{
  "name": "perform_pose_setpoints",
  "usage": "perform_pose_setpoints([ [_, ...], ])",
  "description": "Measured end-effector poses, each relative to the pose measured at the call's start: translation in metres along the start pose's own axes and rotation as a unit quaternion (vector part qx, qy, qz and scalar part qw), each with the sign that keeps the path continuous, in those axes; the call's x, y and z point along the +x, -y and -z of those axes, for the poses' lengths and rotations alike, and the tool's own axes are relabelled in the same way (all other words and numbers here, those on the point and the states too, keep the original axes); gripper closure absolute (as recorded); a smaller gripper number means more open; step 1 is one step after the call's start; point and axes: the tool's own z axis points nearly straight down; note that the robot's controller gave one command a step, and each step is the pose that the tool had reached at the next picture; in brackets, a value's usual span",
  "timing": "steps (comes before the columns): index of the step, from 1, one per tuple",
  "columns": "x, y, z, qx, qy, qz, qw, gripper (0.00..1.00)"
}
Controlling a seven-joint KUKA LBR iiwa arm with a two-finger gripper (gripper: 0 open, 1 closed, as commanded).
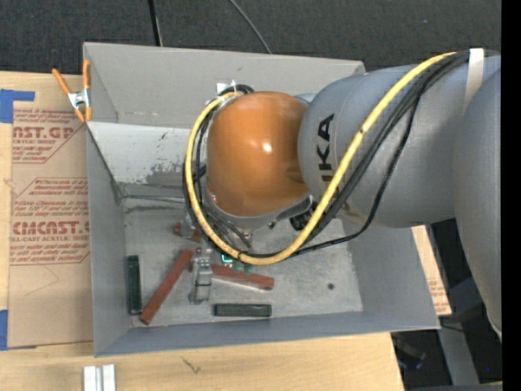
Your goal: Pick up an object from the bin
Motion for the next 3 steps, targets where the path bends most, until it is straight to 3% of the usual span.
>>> perform_pose_setpoints([
  [1,-0.002,0.001,0.004,-0.001,0.0038,-0.001,1.0000,0.00],
  [2,-0.022,0.006,-0.037,-0.001,0.0069,0.039,0.9992,0.00],
  [3,-0.056,0.003,-0.096,-0.002,0.0066,0.040,0.9992,0.00],
])
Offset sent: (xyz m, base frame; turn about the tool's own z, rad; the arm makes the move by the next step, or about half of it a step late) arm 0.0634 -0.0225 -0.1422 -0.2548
